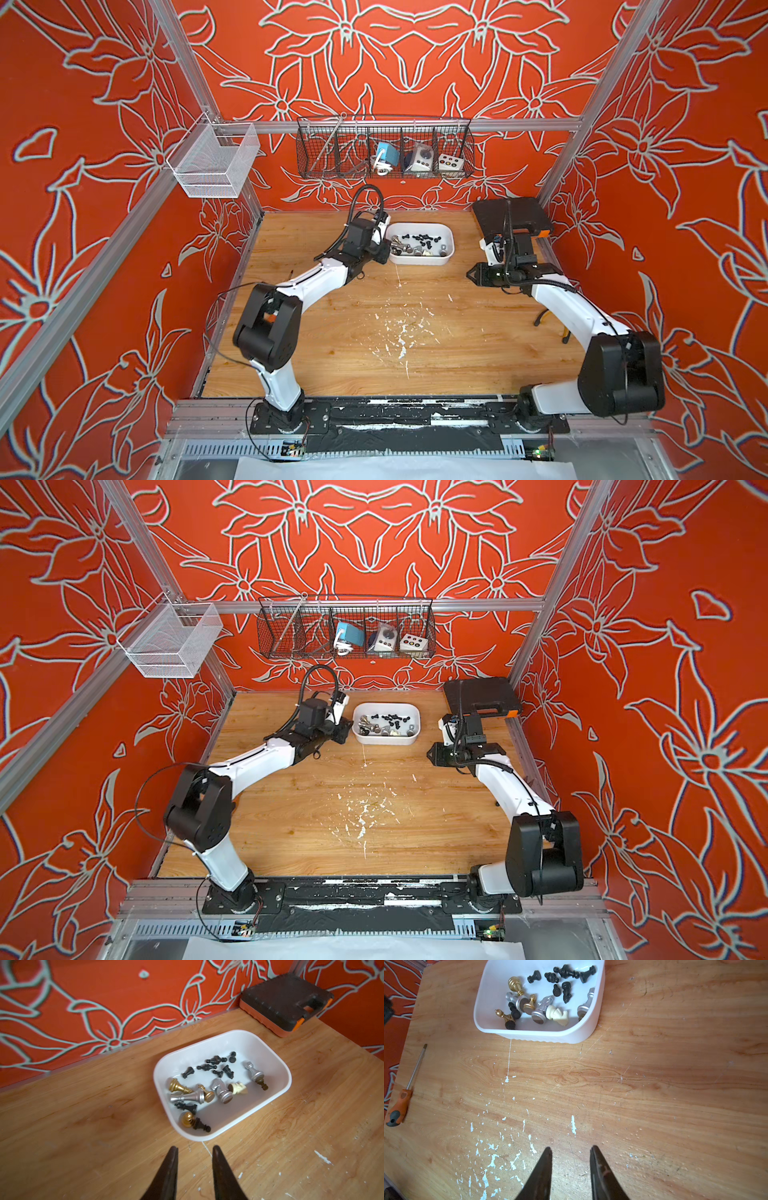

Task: Put the chess pieces into the storage box
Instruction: Place the chess piece in the storage box, then reset both arms

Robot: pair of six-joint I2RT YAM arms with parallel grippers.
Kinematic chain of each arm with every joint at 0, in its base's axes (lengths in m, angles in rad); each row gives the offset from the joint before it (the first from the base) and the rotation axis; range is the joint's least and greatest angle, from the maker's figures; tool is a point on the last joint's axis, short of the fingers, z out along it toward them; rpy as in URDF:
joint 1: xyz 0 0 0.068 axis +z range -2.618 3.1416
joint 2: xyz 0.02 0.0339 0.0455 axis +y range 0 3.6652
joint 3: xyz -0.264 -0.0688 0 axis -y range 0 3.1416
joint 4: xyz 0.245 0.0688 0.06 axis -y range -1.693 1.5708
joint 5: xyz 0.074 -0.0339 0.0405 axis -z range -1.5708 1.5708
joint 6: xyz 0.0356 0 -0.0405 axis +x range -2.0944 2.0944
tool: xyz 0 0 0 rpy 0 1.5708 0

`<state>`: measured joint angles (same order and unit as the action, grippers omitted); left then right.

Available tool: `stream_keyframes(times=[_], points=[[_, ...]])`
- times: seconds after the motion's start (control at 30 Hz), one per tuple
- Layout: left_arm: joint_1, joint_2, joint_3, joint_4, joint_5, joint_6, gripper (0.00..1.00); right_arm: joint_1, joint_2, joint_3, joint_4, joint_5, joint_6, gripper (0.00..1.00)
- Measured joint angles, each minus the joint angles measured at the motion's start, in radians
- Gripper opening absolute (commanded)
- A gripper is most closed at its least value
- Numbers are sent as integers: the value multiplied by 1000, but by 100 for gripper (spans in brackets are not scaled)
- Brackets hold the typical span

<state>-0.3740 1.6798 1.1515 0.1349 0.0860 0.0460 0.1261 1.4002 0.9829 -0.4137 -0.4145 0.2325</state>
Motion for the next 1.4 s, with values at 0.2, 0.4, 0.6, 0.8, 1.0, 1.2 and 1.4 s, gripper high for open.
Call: stream_keyframes(times=[0.2, 0.4, 0.6, 0.8, 1.0, 1.2, 1.4], points=[[92, -229, -275, 103, -42, -26, 35, -11, -10, -16, 6, 35, -3, 34], [170, -473, -576, 211, -135, -64, 46, -22, -40, -64, 39, 93, -2, 38], [202, -693, -797, 284, -287, -105, 68, -36, -96, -143, 115, 186, 8, 49], [216, -839, -939, 335, -436, -154, 90, -40, -168, -230, 221, 296, 18, 95], [217, -861, -1009, 345, -557, -218, 98, -42, -242, -332, 327, 420, 26, 99], [217, -803, -1049, 391, -626, -259, 98, -43, -285, -470, 494, 502, -51, 98], [218, -728, -1056, 493, -653, -230, 98, -43, -265, -613, 673, 552, -98, 98]])
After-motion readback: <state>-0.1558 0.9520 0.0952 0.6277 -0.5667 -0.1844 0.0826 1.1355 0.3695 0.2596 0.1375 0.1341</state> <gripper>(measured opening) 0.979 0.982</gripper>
